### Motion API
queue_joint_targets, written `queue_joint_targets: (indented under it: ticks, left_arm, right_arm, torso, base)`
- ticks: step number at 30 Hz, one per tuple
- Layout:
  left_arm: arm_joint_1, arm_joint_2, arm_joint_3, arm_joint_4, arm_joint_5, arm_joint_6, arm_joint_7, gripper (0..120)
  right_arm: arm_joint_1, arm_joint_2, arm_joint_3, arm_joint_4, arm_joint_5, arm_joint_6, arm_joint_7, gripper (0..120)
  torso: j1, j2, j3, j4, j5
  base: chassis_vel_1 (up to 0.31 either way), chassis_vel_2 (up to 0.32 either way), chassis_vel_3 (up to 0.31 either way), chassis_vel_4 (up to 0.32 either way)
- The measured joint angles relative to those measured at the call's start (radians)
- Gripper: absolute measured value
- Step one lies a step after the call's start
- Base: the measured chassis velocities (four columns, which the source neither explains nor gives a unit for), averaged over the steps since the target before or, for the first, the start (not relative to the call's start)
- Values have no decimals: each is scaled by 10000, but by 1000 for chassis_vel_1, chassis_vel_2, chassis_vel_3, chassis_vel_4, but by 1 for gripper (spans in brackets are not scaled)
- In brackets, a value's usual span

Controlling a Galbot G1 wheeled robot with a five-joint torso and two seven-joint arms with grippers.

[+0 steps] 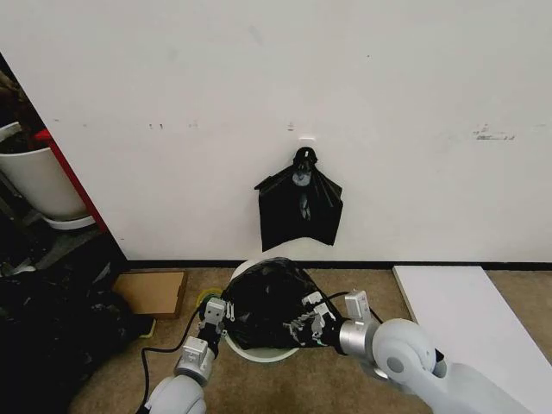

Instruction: Place the garbage bag over the trash bin.

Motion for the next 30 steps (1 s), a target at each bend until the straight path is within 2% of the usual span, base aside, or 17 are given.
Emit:
queue_joint_targets:
  ticks: [2,3,7,10,13,17,30]
  left_arm:
    - [-94,-55,7,-6,-424,205,-144,0]
    - [-94,-55,7,-6,-424,205,-144,0]
    - [-321,-118,-24,-153,-1628,693,-487,0]
    - [-421,-134,-60,-167,-2154,869,-597,0]
    - [-715,-175,-162,-132,-3409,1306,-913,0]
    - [-944,-180,-264,-174,-4467,1735,-1249,0]
    - [-1336,-164,-379,-903,-6918,2926,-2421,0]
  right_arm:
    - [-136,-128,-110,61,-895,460,-342,0]
    - [-136,-128,-110,61,-895,460,-342,0]
    - [-467,-456,-364,99,-2549,1621,-1150,0]
    - [-556,-533,-493,99,-3010,1948,-1370,0]
    - [-726,-656,-868,74,-4118,2602,-1843,0]
    - [-953,-850,-1247,-38,-5134,3149,-2198,0]
    - [-1214,-659,-1636,-881,-6732,4048,-2698,0]
  torso:
    - [0,0,0,0,0]
    - [0,0,0,0,0]
    - [0,0,-1,-1,0]
    - [0,0,0,-2,0]
    - [0,0,0,-1,0]
    - [0,0,0,0,-1]
    - [0,0,0,-1,-1]
  base:
    - [0,0,0,0]
    - [0,0,0,0]
    - [0,0,0,0]
    - [0,0,0,0]
    - [0,0,0,0]
    - [0,0,0,0]
    - [0,0,0,0]
